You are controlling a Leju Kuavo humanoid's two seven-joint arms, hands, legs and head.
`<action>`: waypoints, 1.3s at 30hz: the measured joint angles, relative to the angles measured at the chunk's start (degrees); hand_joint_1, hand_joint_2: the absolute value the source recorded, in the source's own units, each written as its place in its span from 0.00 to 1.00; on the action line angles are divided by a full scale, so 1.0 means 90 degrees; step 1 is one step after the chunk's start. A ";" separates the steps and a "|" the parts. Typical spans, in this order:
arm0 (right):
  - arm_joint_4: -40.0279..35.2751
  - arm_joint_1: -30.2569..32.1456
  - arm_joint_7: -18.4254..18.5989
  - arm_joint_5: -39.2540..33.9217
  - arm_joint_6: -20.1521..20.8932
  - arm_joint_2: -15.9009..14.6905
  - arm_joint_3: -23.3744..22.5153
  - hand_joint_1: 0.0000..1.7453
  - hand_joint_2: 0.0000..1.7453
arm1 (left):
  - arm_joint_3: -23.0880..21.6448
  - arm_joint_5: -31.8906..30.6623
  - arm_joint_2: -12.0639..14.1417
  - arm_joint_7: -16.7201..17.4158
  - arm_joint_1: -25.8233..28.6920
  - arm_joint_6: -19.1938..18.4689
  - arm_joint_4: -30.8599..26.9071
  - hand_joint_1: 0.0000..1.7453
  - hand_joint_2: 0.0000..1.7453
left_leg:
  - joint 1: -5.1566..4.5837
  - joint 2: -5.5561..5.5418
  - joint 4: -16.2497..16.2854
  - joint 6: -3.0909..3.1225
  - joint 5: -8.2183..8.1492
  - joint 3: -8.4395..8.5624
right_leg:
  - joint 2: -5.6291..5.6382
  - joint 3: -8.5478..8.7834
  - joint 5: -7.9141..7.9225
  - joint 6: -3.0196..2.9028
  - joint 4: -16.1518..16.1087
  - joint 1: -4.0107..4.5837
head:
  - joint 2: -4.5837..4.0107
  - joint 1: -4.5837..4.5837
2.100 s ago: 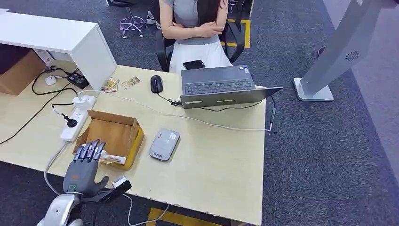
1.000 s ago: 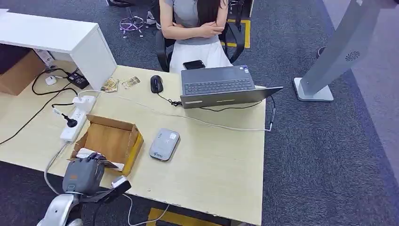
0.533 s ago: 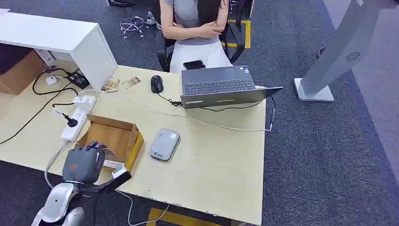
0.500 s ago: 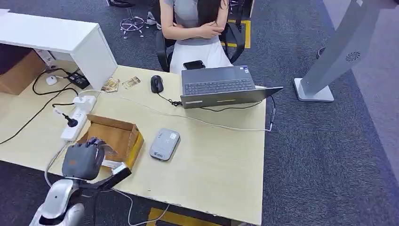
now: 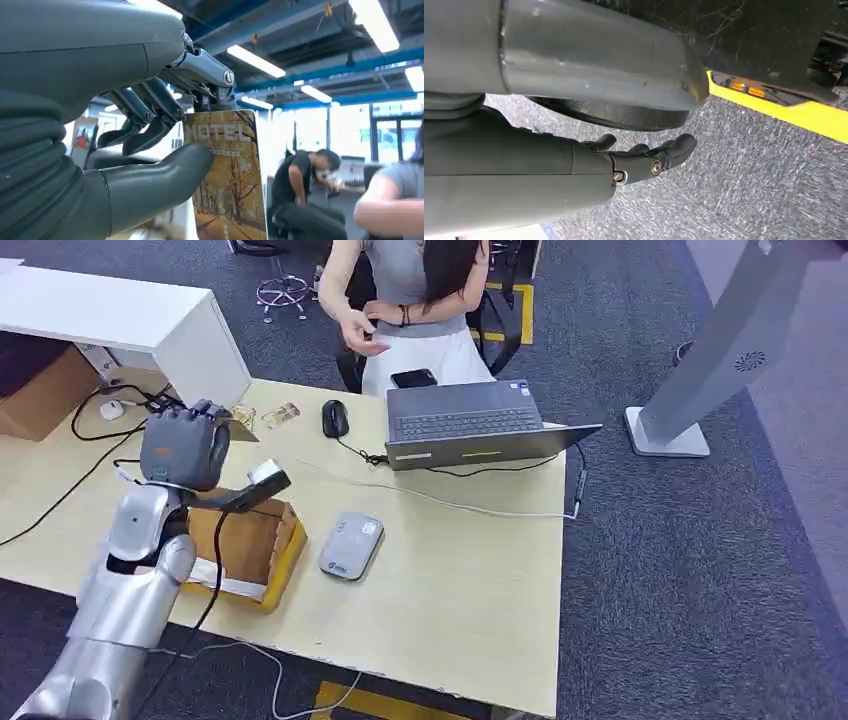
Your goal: Pass the card to the sensor for recognition and then transmit it.
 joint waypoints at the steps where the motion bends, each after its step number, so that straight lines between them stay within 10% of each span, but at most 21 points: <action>1: 0.0000 -0.0001 -0.0007 0.0022 0.0034 -0.0002 0.0005 0.00 0.00 | -0.0096 -0.0031 -0.0002 0.0027 -0.0329 0.0017 0.0264 1.00 1.00 | 0.0000 0.0003 0.0000 0.0002 0.0003 0.0000 | 0.0003 0.0000 0.0008 0.0002 0.0000 0.0000 | 0.0000 0.0005; 8: 0.0000 -0.0005 -0.0061 0.0073 0.0073 -0.0012 0.0058 0.00 0.00 | -0.0464 -0.0109 -0.0012 0.0046 -0.1738 0.0202 0.1627 1.00 1.00 | -0.0002 0.0025 0.0000 0.0001 0.0003 0.0002 | 0.0033 -0.0005 0.0012 0.0006 0.0001 -0.0002 | 0.0000 0.0002; 25: 0.0000 -0.0005 -0.0063 0.0114 0.0136 -0.0022 0.0102 0.00 0.00 | -0.0607 -0.0233 -0.0061 0.0114 -0.2202 0.0216 0.2433 1.00 1.00 | -0.0001 0.0025 0.0000 0.0001 0.0003 -0.0002 | 0.0032 -0.0011 0.0012 0.0006 0.0002 -0.0001 | 0.0000 0.0005; 26: 0.0000 -0.0005 -0.0063 0.0114 0.0136 -0.0024 0.0102 0.00 0.00 | -0.0609 -0.0226 -0.0061 0.0112 -0.2298 0.0202 0.2559 1.00 0.00 | -0.0001 0.0026 0.0000 0.0001 0.0003 -0.0001 | 0.0033 -0.0011 0.0012 0.0006 0.0002 -0.0001 | 0.0000 0.0002; 31: 0.0002 -0.0004 -0.0039 0.0116 0.0155 -0.0036 0.0102 0.00 0.00 | -0.0709 -0.0240 -0.0053 0.0090 -0.2676 0.0231 0.3079 1.00 0.00 | -0.0001 0.0023 0.0000 0.0001 0.0003 -0.0003 | 0.0030 -0.0009 0.0012 0.0006 0.0002 -0.0001 | 0.0000 0.0002; 32: 0.0002 -0.0004 -0.0034 0.0116 0.0155 -0.0039 0.0102 0.00 0.00 | -0.0709 -0.0235 -0.0053 0.0082 -0.2692 0.0245 0.3113 0.00 0.00 | -0.0001 0.0025 0.0000 0.0001 0.0002 -0.0003 | 0.0032 -0.0010 0.0012 0.0006 0.0002 -0.0001 | 0.0000 0.0002; 39: 0.0002 0.0001 0.0024 0.0150 0.0206 -0.0046 0.0102 0.00 0.00 | -0.0726 -0.0022 0.0044 0.0010 -0.2509 0.0901 0.3268 0.00 0.00 | -0.0002 0.0029 -0.0001 0.0001 0.0002 -0.0004 | 0.0036 -0.0011 0.0011 0.0005 0.0003 -0.0002 | 0.0000 0.0005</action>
